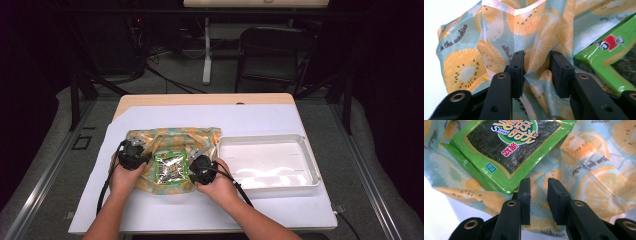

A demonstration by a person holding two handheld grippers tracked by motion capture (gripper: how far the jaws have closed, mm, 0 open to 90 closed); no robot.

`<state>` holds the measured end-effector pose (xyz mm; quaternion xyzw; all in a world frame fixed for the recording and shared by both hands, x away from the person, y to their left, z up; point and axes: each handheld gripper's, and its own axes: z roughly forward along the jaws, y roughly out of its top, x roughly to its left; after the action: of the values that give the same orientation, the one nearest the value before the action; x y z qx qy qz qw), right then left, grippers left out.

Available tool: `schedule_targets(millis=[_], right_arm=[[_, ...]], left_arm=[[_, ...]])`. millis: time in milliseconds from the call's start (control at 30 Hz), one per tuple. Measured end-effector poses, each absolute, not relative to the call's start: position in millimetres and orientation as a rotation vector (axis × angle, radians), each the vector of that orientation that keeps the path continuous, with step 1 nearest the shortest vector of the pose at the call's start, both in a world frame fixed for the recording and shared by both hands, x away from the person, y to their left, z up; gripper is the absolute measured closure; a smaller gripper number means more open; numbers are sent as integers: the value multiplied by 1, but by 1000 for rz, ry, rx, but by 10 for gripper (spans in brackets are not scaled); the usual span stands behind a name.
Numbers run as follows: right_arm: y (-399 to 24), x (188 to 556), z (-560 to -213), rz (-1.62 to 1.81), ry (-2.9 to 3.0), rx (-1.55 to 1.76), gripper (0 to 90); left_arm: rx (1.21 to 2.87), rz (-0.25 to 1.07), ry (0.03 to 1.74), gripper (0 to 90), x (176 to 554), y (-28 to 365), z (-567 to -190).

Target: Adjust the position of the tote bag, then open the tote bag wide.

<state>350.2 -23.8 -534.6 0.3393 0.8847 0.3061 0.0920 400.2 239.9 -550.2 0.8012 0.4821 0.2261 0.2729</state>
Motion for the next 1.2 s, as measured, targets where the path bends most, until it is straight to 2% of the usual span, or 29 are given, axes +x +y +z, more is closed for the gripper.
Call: schedule_targets(millis=[233, 367, 600, 800, 1000, 1200], right_arm=[[-25, 349, -533, 925, 2629, 995, 720], [-25, 348, -531, 946, 2616, 989, 718], [-28, 346, -528, 980, 2606, 981, 713], [-29, 344, -528, 1009, 2584, 995, 711], [-29, 343, -527, 994, 2580, 1000, 710], [-32, 342, -529, 992, 2579, 994, 711]], left_arm=[[2028, 582, 1290, 499, 386, 251, -525], [1977, 547, 1281, 479, 373, 252, -511], [2014, 510, 1226, 570, 345, 250, -495], [2043, 492, 1182, 642, 323, 241, -497], [2076, 454, 1149, 754, 306, 230, -503], [2164, 436, 1144, 758, 297, 224, -520]])
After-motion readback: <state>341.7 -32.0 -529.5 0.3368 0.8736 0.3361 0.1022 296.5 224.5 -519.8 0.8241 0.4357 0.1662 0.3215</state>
